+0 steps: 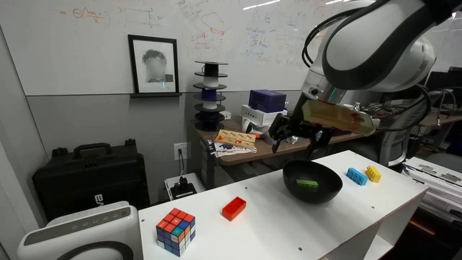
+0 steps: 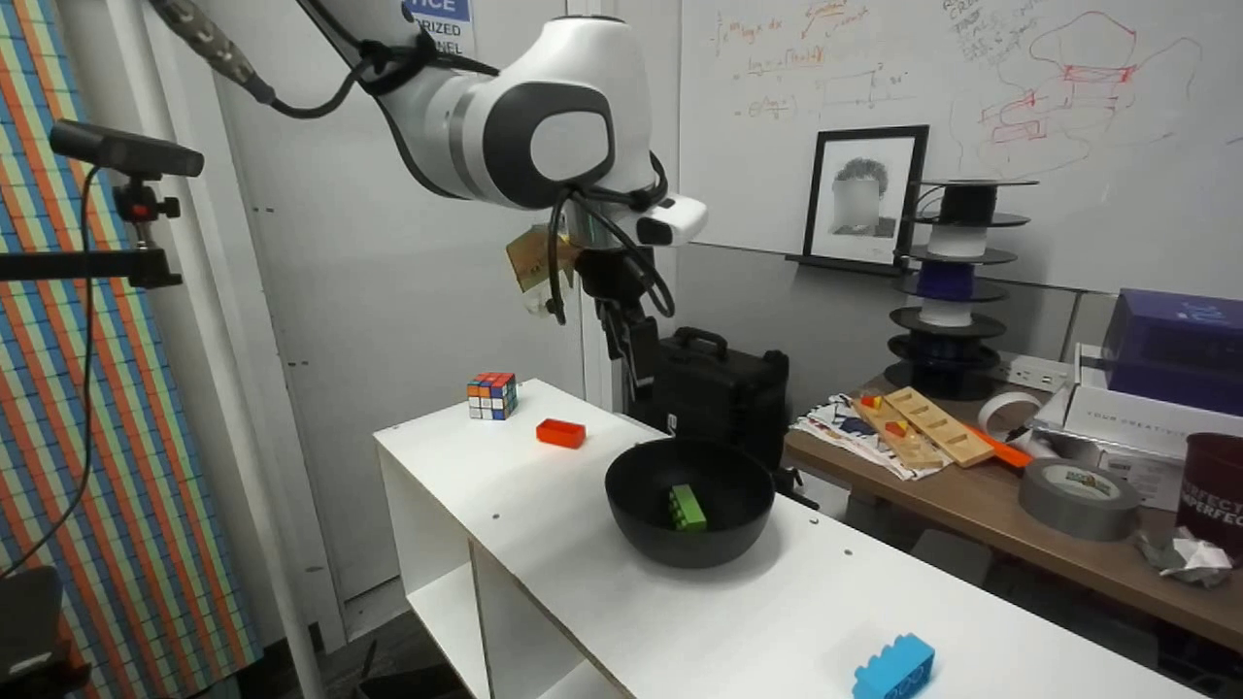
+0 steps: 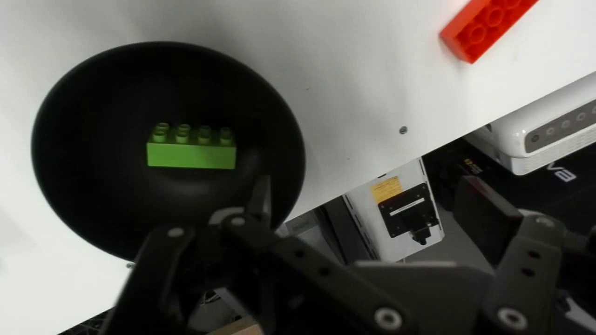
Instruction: Pick up the blue, green, yellow and red objects and put them in the bowl
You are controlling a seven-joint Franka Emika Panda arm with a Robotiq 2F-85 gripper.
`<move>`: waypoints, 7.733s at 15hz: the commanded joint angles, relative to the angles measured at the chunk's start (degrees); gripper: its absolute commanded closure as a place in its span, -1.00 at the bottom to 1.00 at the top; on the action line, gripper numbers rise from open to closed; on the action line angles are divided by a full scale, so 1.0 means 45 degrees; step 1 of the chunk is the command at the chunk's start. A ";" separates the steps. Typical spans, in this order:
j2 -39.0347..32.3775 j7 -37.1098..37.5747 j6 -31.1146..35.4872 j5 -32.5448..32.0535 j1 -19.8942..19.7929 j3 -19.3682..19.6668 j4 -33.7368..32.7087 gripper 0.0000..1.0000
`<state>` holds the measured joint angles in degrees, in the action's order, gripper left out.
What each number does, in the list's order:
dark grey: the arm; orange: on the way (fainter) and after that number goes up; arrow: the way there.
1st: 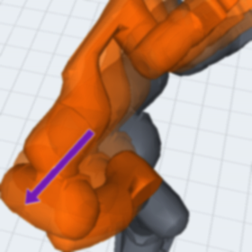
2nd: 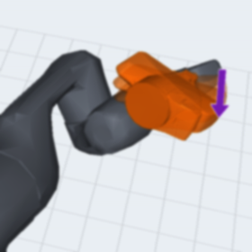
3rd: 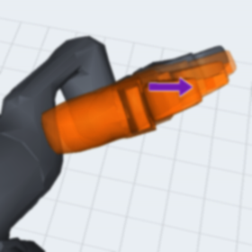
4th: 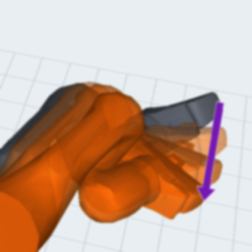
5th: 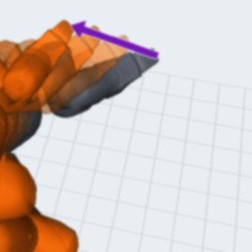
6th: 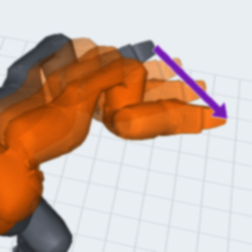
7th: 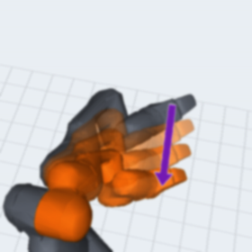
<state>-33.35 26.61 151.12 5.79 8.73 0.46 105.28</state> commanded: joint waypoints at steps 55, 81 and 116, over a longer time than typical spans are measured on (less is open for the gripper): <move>-0.1008 0.3860 -0.4003 -0.0903 0.2624 -0.0217 -0.2715 0.78; -0.0104 0.3602 -0.1503 -0.2270 0.0104 0.1653 -0.0558 -1.00; 0.6483 -0.2786 0.1716 0.0763 -0.1494 -0.0984 0.6001 -1.00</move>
<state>-4.98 25.28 163.38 -1.96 9.08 3.79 134.11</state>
